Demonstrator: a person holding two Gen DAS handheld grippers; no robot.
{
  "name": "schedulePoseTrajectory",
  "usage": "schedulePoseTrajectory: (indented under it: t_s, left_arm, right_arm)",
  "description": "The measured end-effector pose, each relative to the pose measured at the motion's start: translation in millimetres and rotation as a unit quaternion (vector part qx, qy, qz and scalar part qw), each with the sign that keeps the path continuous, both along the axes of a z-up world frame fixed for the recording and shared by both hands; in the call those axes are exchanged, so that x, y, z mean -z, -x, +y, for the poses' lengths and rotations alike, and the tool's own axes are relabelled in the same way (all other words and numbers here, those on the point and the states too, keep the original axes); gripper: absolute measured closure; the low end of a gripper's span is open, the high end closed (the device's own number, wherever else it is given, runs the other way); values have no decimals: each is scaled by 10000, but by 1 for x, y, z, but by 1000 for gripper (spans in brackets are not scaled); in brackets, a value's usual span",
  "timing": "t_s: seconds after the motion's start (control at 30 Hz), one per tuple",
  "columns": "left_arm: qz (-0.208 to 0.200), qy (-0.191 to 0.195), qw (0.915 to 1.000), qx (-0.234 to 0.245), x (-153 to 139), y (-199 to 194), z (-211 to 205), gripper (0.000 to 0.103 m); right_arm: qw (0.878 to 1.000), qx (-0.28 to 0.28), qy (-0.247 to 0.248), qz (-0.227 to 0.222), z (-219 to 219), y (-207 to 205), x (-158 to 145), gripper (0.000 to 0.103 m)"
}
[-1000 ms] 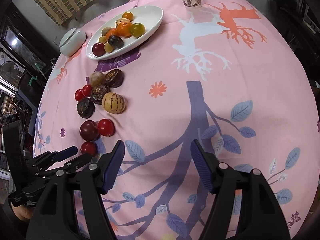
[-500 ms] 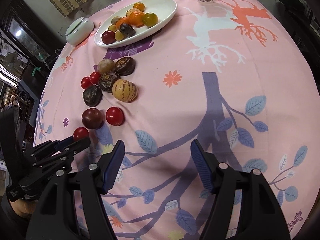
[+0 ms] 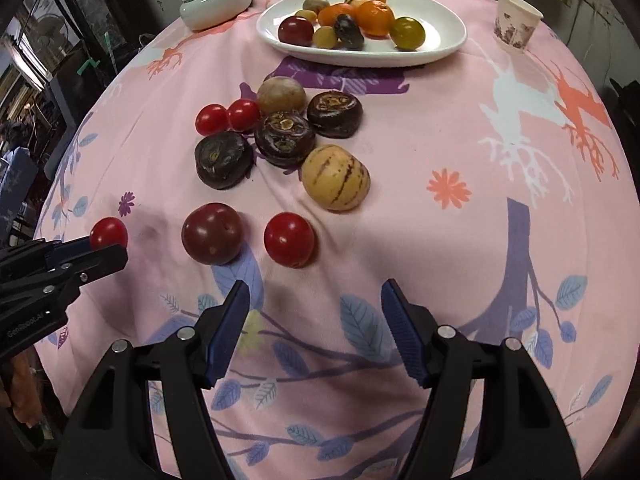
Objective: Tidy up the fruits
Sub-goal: 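Grasp a red tomato with the left tool while the right tool grasps another red tomato, then carry both red tomatoes up over the white plate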
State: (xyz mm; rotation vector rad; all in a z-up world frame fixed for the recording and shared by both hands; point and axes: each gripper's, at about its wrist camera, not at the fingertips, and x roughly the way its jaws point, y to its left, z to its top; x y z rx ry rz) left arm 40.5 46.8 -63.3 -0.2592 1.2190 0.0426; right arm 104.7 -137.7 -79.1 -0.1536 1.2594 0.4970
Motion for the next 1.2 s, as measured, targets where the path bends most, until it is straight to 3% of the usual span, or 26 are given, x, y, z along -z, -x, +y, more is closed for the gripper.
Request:
schedulePoseTrajectory:
  t_s: [0.23,0.47,0.77,0.93,1.2]
  left_arm:
    - [-20,22,10000,-84,-1,-4,9,75]
    - [35,38,9999,-117,2,-11,12,75]
    - [86,63,9999,-89,6,-16,10,75]
    - [18,71,10000,-51,1,-19,7,75]
    - [-82,28,10000,36,-9,-26,2,75]
  right_arm:
    - [9998,-170,83,12,15,-9,7,38]
    - [9979,-515,329,-216,32,-10,11,70]
    - [9977,-557,277,-252,37,-14,17,74]
    - [9993,-114,-337,82,5,-19,4,74]
    - [9982,220,-557,19,-30,-21,-17,74]
